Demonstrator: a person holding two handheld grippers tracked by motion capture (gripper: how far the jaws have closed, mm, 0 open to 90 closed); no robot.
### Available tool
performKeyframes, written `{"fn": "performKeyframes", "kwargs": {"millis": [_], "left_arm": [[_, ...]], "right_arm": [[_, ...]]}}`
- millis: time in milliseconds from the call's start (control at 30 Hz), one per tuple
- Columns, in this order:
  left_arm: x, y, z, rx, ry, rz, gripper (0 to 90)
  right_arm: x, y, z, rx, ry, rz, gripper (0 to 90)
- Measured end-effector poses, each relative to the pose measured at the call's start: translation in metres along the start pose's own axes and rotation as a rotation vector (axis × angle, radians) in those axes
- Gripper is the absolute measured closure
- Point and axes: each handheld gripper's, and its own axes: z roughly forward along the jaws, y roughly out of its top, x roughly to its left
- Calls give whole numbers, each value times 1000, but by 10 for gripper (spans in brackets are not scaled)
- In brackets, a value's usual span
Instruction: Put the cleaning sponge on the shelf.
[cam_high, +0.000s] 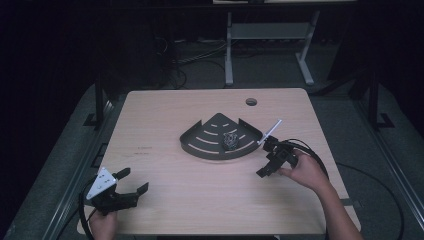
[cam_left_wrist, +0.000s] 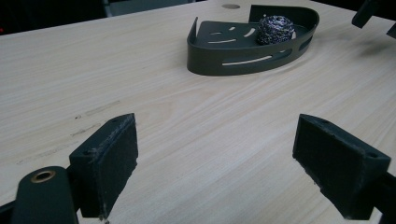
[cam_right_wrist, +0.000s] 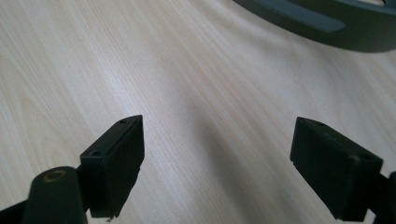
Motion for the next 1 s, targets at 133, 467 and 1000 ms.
{"fn": "performKeyframes", "kwargs": {"millis": [133, 467, 1000], "left_arm": [[0, 0, 0, 2, 1, 0, 135], [0, 0, -1, 1, 2, 0, 135], [0, 0, 0, 5, 0, 1, 135]], "right_arm": [[0, -6, -1, -14, 0, 9, 172], [0, -20, -2, -29, 1, 23, 171], [5, -41, -5, -53, -5, 32, 171]]}}
